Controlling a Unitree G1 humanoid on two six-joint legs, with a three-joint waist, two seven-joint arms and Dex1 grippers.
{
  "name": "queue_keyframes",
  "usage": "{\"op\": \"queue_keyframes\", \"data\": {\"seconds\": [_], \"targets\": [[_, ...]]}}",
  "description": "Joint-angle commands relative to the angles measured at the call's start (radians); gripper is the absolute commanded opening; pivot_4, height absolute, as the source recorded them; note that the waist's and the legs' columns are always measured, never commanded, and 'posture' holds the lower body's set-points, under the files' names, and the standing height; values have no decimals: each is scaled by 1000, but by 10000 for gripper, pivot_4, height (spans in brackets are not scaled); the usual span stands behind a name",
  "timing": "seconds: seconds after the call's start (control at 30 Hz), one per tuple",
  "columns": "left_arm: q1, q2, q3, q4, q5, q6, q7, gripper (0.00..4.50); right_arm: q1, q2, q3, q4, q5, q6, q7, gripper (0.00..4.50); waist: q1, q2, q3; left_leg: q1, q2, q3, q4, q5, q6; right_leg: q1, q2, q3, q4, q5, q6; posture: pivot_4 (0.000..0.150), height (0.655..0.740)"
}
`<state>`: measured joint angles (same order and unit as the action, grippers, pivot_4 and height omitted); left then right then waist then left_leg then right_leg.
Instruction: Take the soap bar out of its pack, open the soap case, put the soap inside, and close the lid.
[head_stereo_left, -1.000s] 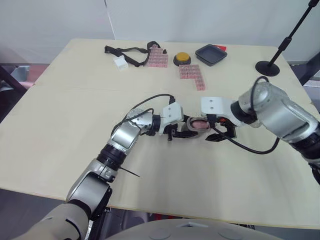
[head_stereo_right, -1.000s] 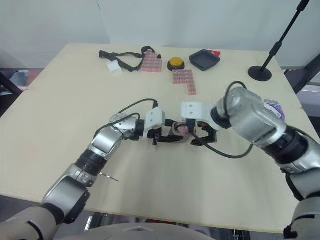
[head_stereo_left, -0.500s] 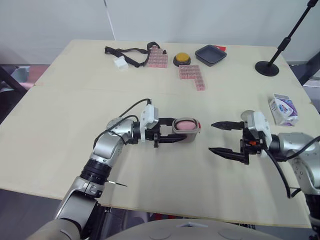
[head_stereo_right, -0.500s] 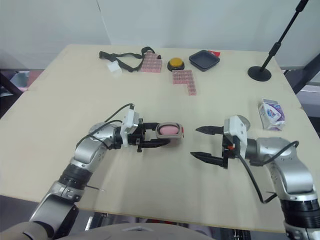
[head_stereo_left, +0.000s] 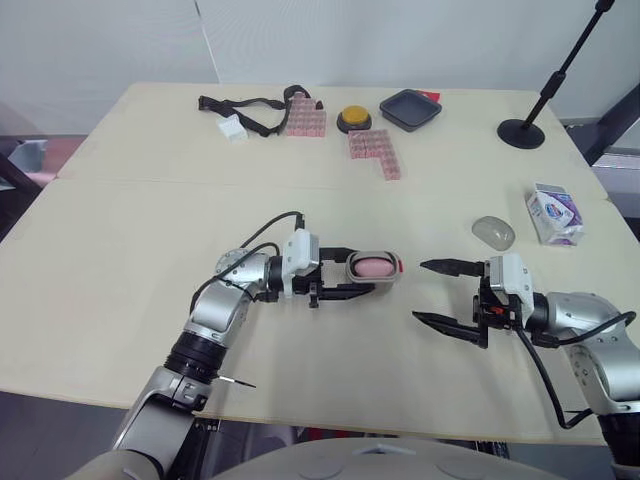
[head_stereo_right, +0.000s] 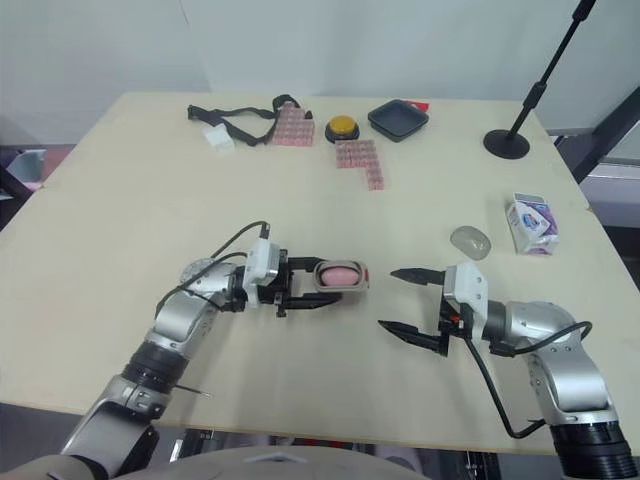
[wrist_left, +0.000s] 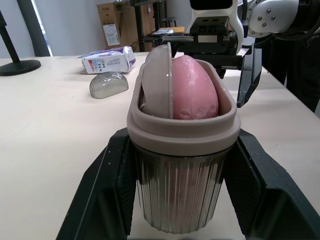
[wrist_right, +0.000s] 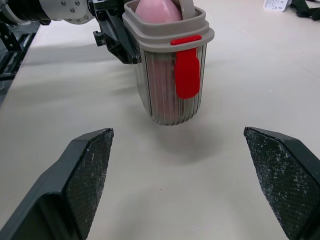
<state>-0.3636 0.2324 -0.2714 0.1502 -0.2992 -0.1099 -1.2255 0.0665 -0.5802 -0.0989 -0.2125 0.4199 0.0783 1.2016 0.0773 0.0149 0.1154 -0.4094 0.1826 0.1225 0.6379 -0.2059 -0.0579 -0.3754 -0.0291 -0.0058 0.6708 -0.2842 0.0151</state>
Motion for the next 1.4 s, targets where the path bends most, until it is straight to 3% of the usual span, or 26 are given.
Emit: {"op": "queue_keyframes", "data": {"seconds": [0.03,0.23,0.43,0.57,0.93,1.03,1.17,1.4], "targets": [[-8,1,3,-3,1,-38,2,20771,-4,1,-4,3,2,-53,-13,44787,0,0,0,0,0,0,0,0,0,0,0,0,0,0,0,1500,7400],[-9,4,-3,14,20,-51,5,20771,51,-5,-98,-45,18,-70,-130,44787,4,0,0,0,0,0,0,0,0,0,0,0,0,0,0,1500,7400],[-31,-5,-3,50,42,-69,32,20771,292,-8,-398,-38,59,-77,-242,44787,12,0,0,0,-2,-1,-1,-1,2,2,-2,-1,-4,0,0,1500,7400],[-38,-11,-2,49,43,-65,39,20771,370,62,-542,2,106,-60,-363,44787,1,0,0,2,-2,-1,-2,-1,2,4,-2,-2,-5,0,0,1500,7400],[-39,-20,-12,41,36,-52,34,20771,407,80,-572,84,117,-68,-379,44787,-12,4,-2,5,-2,-1,-5,-1,3,8,-3,-2,-7,0,0,1500,7400],[-40,-21,-13,42,37,-50,35,20771,383,26,-568,98,113,-26,-372,44787,-12,5,-2,5,-3,-1,-5,-1,3,8,-3,-2,-8,0,0,1500,7400],[-41,-22,-15,44,40,-49,36,20771,324,-148,-523,95,105,171,-361,44787,-14,6,-1,5,-3,-1,-5,-1,3,10,-3,-2,-8,0,0,1500,7400],[-42,-29,-20,41,44,-47,46,20771,70,-521,-349,132,110,600,-299,44787,-16,8,-2,16,-3,-3,-11,-1,3,23,-2,-4,-16,0,1,1500,7400]]}}
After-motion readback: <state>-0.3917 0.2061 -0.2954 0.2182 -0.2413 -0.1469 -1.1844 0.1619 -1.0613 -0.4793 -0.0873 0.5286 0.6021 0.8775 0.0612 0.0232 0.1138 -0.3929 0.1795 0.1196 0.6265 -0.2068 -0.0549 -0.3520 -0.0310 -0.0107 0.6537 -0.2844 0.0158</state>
